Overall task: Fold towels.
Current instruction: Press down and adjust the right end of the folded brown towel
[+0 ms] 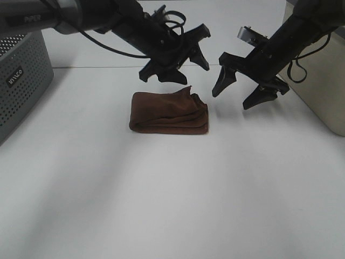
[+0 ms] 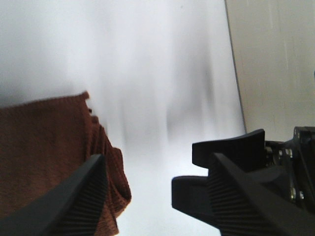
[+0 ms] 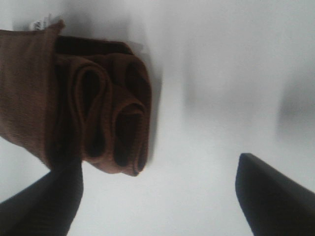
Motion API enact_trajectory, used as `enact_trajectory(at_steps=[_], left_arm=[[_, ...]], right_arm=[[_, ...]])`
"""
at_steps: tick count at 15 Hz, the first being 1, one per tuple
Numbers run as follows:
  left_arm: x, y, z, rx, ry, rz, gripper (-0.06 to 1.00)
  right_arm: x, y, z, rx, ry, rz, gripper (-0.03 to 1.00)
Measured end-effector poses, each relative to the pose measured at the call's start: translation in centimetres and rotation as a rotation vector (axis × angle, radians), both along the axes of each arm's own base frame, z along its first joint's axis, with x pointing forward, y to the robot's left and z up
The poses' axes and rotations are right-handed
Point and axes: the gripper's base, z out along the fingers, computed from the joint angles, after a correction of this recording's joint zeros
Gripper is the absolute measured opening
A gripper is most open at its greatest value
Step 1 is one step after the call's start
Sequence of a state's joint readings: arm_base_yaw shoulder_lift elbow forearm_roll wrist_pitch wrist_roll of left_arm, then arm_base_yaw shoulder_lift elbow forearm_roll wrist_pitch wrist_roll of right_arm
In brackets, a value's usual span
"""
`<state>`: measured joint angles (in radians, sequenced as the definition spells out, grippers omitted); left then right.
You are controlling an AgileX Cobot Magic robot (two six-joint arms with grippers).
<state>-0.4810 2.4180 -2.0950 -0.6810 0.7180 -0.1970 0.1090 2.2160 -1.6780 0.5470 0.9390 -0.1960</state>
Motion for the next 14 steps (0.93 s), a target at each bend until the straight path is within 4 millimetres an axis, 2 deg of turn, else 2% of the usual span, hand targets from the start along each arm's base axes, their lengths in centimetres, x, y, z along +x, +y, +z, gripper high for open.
enact_trajectory(at_steps=[2,4,5,7,9,11,14], left_arm=[[1.0,2.8,3.4,0.049,-0.126,0.004,0.58],[1.9,6.3,6.6,0.123,-0.236,0.036,0.58],[2.3,7.9,7.6,0.144,-0.265,0.062,0.58],[2.5,9.9,9.4,0.167,-0.303,0.092,0.58],[2.2,10.7,11.0,0.172,-0.337,0.105,0.58],[2.0,10.8,11.3,0.173,-0.339,0.102,0.58],[1.8,10.8,11.1,0.181,-0.31,0.083,0.58]], right_arm=[[0.0,0.6,1.9,0.088,-0.039,-0.013,0.79],[0.1,1.9,3.5,0.251,-0.08,-0.016,0.79],[0.0,2.9,3.9,0.324,-0.097,0.001,0.79],[-0.5,6.1,4.3,0.457,-0.118,0.067,0.79],[-1.3,10.0,3.5,0.545,-0.103,0.132,0.79],[-1.8,12.3,1.5,0.59,-0.063,0.154,0.79],[-1.4,12.1,-1.8,0.58,-0.009,0.13,0.79]])
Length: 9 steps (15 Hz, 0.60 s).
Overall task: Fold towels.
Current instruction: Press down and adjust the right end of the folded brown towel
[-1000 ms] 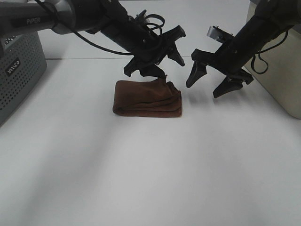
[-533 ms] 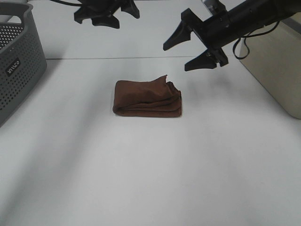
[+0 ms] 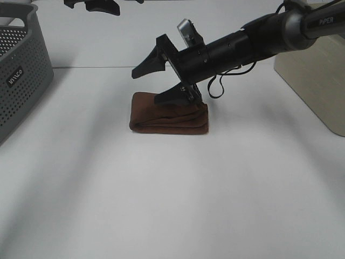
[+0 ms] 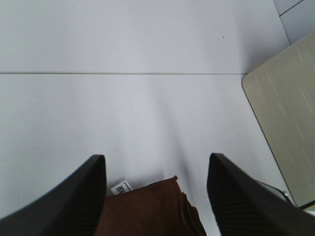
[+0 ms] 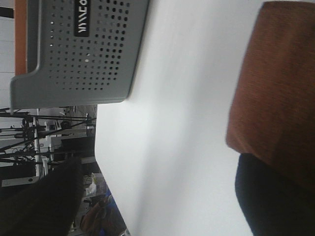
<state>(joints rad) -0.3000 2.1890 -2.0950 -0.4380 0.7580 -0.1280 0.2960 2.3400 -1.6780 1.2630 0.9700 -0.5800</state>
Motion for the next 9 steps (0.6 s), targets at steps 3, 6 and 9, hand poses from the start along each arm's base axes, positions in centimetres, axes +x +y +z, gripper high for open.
enact_trajectory(at_steps=[3,6,9], left_arm=[[-0.2,0.0,-0.2,0.02,0.026,-0.014,0.58],[-0.2,0.1,-0.3,0.031,0.026,-0.015,0.58],[-0.3,0.1,-0.4,0.039,0.04,-0.023,0.58]], right_arm=[[0.6,-2.0,-1.9,-0.069,0.036,-0.012,0.79],[0.8,-4.0,-2.0,-0.078,0.072,-0.009,0.78],[1.2,-6.1,-1.9,-0.064,0.096,-0.021,0.78]])
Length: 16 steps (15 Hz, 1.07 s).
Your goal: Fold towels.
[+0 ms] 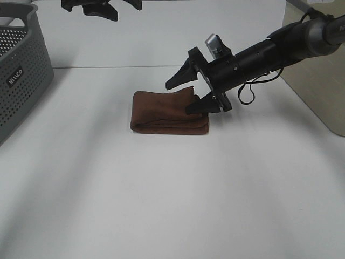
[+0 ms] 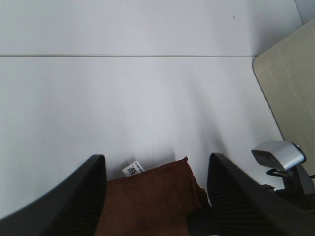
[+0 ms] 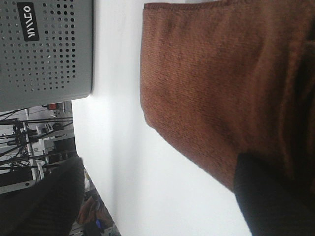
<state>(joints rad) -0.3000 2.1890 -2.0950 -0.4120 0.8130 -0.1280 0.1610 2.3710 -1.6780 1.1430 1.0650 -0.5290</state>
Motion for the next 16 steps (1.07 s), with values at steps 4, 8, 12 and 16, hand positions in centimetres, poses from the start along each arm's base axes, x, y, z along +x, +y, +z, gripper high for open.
enact_trajectory(at_steps=[4,8,12,16], left_arm=[[-0.5,0.1,-0.1,0.049,0.032,-0.046,0.58],[-2.5,1.3,2.6,0.188,0.027,-0.1,0.58],[-5.5,3.6,6.7,0.375,0.027,-0.106,0.58],[-8.9,5.7,10.4,0.479,-0.021,-0.071,0.58]], right_arm=[[0.1,-2.2,0.2,-0.043,-0.001,0.016,0.78],[-0.8,-3.0,6.4,-0.173,-0.143,0.064,0.78],[-3.0,-5.2,13.7,-0.426,-0.256,0.02,0.78],[-6.6,-7.3,19.8,-0.623,-0.318,-0.022,0.78]])
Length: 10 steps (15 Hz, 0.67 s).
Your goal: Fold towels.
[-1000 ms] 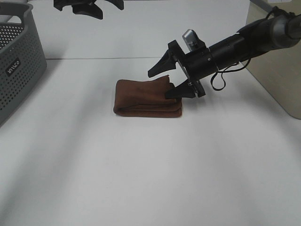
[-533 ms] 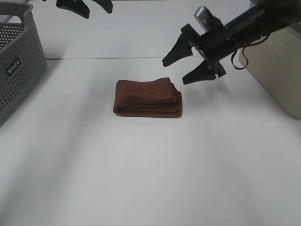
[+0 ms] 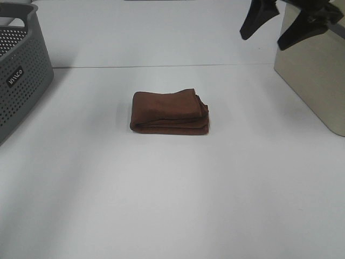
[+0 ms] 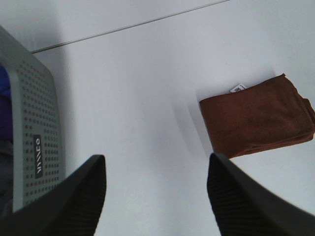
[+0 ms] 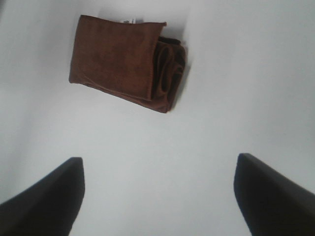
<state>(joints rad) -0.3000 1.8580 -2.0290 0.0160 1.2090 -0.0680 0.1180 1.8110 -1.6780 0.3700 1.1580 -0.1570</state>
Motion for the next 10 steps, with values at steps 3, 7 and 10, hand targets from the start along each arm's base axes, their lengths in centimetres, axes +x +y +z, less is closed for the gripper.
enact_trajectory(at_steps=[3,7,10], left_arm=[[-3.7,1.4,1.3,0.03,-0.003,0.006,0.58],[-13.0,4.3,-0.4,0.064,0.084,0.005,0.58],[-23.0,7.4,-3.5,0.055,0.109,0.03,0.58]], right_arm=[[-3.7,-1.4,3.8,-0.104,-0.064,-0.027,0.78],[-10.2,-2.6,6.1,-0.137,-0.124,-0.036,0.78],[-18.7,-3.6,4.9,-0.134,-0.125,-0.05,0.78]])
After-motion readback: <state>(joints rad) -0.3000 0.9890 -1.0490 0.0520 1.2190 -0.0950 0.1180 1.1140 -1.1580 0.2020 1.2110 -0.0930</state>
